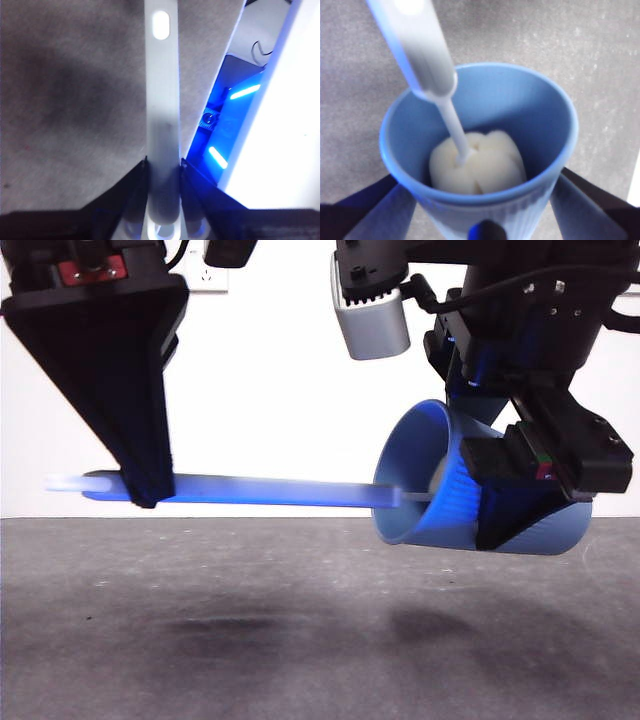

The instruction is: Pick up the cup brush,pick up the cup,insert the brush into the cup,clean the cup,put the cup brush back,put the cup back to the fixed position on the table

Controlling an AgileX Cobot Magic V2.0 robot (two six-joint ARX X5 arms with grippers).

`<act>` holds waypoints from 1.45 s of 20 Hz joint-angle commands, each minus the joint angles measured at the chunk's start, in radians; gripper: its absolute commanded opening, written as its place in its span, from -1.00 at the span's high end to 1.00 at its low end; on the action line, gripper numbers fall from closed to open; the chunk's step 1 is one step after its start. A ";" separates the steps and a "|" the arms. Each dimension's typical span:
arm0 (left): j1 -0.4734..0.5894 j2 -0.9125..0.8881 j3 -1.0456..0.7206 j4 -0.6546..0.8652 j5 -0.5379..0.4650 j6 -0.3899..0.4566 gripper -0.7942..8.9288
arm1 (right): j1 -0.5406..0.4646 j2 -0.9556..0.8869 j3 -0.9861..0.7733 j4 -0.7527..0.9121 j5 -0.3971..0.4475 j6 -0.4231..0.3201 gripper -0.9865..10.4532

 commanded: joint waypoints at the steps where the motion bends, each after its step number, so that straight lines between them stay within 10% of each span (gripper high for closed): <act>1: 0.006 -0.008 0.003 -0.045 -0.066 -0.020 0.85 | -0.018 0.005 0.001 -0.023 0.025 0.001 0.85; 29: -0.035 0.008 0.003 0.068 0.013 -0.080 0.85 | 0.042 0.005 0.001 0.016 0.011 0.037 0.85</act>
